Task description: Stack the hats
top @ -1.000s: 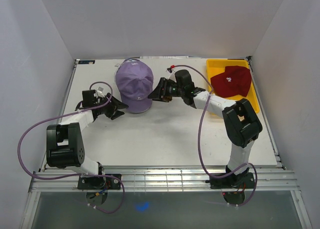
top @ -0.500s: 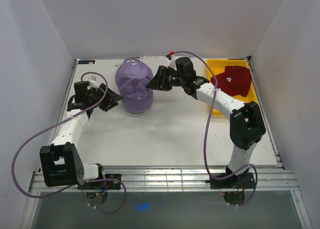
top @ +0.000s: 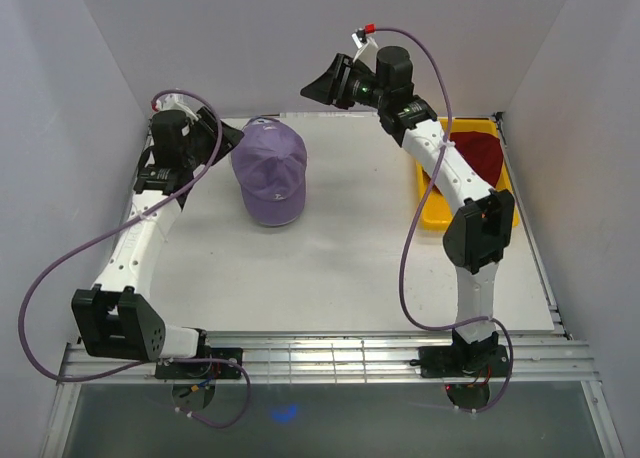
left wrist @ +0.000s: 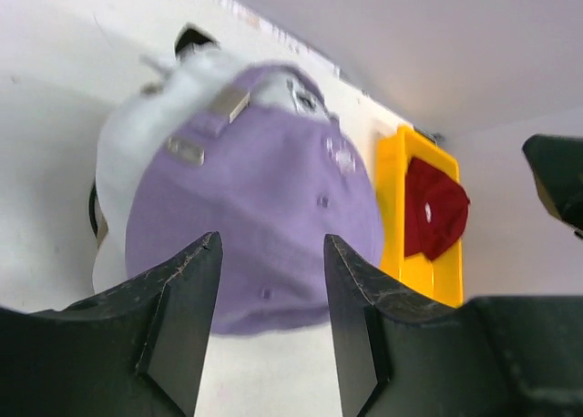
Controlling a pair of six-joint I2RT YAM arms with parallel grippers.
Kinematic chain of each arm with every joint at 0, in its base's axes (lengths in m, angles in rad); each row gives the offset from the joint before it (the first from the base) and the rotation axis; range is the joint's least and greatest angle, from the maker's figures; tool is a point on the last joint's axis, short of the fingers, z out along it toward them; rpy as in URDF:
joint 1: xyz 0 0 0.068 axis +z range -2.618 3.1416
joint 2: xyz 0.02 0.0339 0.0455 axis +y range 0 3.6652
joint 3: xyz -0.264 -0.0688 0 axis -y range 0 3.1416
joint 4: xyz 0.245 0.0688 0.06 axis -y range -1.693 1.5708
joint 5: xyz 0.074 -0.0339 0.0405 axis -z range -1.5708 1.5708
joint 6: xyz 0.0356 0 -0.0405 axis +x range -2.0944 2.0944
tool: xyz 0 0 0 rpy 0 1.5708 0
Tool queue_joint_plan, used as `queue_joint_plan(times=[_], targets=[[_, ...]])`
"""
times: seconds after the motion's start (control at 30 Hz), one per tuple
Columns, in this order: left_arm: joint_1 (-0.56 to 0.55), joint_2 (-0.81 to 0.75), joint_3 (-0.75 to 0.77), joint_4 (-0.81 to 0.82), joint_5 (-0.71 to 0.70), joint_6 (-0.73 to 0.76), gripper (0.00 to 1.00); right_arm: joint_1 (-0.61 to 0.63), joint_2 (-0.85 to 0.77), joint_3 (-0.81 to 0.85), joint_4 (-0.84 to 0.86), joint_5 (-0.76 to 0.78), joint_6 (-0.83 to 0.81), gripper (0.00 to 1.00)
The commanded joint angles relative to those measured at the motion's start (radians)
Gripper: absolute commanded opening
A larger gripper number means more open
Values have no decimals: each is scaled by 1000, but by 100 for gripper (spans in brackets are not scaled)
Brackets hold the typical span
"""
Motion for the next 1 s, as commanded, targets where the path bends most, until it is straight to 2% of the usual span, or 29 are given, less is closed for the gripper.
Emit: queue_joint_plan(times=[0.0, 0.1, 0.27, 0.5, 0.73, 0.97], targets=[[-21, 83, 93, 25, -200, 18, 59, -24, 138, 170, -18, -32, -14, 55], [-26, 167, 165, 37, -264, 32, 59, -36, 207, 248, -4, -44, -8, 56], [-32, 284, 259, 48, -260, 75, 59, -33, 276, 243, 111, -46, 12, 58], [-34, 283, 200, 158, -219, 115, 61, 2, 341, 230, 171, -43, -4, 59], [-34, 274, 167, 192, -163, 120, 61, 26, 341, 177, 188, -41, -14, 59], [-35, 280, 139, 214, -108, 121, 61, 39, 359, 194, 157, -32, -42, 59]])
